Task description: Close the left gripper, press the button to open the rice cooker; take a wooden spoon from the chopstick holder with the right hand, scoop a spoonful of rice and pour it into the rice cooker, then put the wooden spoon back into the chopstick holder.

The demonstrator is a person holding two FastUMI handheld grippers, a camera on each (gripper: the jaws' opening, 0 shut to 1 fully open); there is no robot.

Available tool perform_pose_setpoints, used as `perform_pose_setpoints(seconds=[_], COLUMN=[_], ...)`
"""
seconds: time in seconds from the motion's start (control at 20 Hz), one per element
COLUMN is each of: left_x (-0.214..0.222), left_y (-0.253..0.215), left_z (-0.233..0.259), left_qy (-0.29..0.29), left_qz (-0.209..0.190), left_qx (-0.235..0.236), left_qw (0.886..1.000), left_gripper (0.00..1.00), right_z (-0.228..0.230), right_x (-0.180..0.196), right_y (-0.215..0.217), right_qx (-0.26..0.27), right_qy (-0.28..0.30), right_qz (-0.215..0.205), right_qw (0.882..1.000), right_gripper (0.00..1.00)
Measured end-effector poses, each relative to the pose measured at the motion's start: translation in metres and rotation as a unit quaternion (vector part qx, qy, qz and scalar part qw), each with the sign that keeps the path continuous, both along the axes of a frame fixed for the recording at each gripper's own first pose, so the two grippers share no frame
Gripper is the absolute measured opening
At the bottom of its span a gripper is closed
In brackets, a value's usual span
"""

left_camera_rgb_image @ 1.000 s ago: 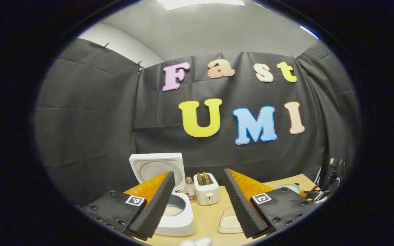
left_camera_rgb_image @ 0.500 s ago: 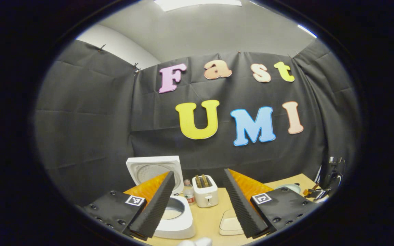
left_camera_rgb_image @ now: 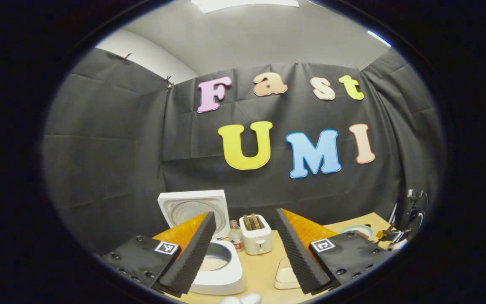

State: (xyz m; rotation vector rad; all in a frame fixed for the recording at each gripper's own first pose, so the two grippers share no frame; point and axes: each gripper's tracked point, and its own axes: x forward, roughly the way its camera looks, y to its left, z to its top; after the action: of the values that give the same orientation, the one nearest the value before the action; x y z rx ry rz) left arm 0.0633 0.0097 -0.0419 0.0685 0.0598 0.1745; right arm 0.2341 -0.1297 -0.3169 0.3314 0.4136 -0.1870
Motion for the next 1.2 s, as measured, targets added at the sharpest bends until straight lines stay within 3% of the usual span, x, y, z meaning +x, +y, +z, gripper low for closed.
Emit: perform_pose_setpoints(seconds=[0.35, 0.65, 0.9, 1.2], left_x=[-0.003, -0.011, -0.017, -0.033], left_y=[0.011, 0.039, 0.074, 0.109], left_z=[-0.005, -0.01, -0.019, -0.032], left_qy=[0.001, -0.004, -0.006, -0.005], left_qz=[0.002, 0.01, 0.019, 0.027], left_qx=[0.001, -0.004, -0.007, -0.016], left_qw=[1.0, 1.0, 1.0, 1.0], left_gripper=[1.0, 1.0, 1.0, 1.0], right_z=[0.019, 0.109, 0.18, 0.188], right_x=[0.0, 0.0, -0.003, -0.014], right_y=[0.007, 0.025, 0.085, 0.186], right_qx=[-0.013, -0.066, -0.093, -0.083], right_qy=[-0.011, -0.064, -0.104, -0.114], right_qz=[0.009, 0.026, 0.064, 0.119], right_qw=[1.0, 0.995, 0.988, 0.983], right_gripper=[0.18, 0.18, 0.18, 0.18])
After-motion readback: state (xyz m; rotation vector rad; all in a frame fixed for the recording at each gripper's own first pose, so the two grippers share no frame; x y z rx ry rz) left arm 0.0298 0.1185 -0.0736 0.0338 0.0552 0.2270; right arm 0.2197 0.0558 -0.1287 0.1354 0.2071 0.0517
